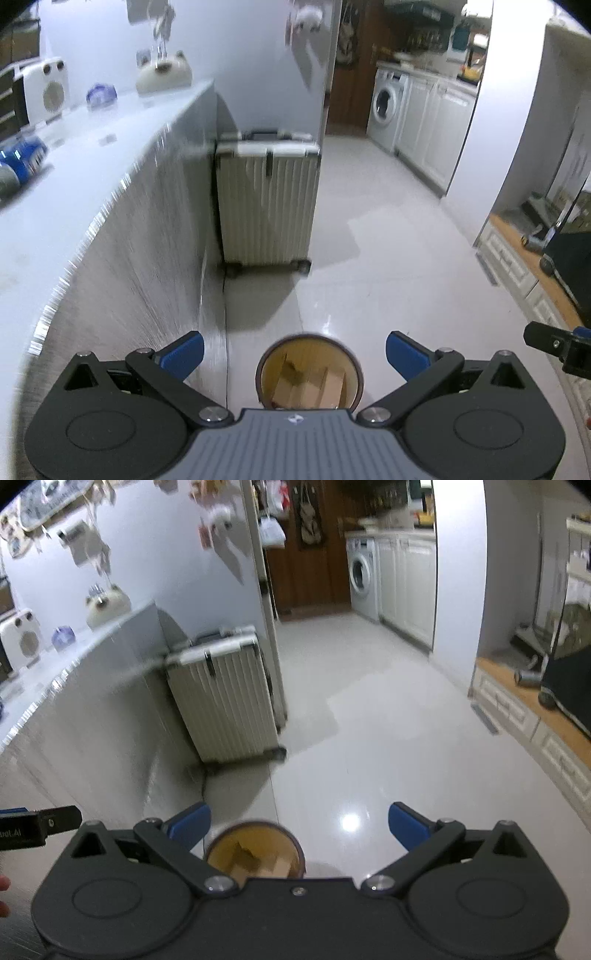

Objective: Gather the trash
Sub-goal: 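Lift both open tools away from the wastebasket back toward the table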

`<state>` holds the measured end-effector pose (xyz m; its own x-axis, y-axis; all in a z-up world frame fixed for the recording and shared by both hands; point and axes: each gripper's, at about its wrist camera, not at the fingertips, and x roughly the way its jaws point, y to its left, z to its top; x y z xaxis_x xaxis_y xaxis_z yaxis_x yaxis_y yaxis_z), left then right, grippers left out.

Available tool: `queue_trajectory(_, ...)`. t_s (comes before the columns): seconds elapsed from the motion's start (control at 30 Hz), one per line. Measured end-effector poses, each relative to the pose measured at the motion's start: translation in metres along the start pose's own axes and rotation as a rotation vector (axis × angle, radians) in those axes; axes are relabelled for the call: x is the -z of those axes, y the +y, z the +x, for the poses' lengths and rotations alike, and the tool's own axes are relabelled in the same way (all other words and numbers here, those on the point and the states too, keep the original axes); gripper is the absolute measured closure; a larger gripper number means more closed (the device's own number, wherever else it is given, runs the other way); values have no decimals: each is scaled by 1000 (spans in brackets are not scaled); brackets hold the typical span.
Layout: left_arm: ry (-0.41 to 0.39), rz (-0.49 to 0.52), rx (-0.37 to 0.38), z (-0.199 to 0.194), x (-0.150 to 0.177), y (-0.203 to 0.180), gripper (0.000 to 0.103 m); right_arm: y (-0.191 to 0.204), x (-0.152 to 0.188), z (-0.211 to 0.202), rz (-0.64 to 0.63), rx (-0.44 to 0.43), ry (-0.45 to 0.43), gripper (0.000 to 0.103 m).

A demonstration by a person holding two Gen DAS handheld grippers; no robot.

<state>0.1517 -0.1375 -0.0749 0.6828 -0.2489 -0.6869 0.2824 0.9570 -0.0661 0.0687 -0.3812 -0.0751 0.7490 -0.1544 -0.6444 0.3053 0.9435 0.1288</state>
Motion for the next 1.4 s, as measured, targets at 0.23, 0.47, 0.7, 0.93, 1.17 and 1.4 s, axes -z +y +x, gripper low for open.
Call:
queue_trajectory(0.23,-124,19,20,-62,-15,-2,0,13,-21,-50,-25,-30,-117,0)
queue_trajectory(0.47,-233,21,13,-112,-27,13,0,36,-33,-81,-49,-66,-201,0)
queue_trajectory(0.7,-331,23,-55,-154,-36,48,0,73,-44,-95,-73,-129,-255,0)
queue_trajectory(0.93,-413,67,-138,-186,-55,95,0,122,-61,-96,-71,-207,-277,0)
queue_trajectory(1.17,-444,78,-209,-200,-82,157,0,182,-78,-79,-70,-256,-257,0)
queue_trajectory(1.4,-489,38,-256,-207,-120,226,0,239,-95,-66,-111,-317,-253,0)
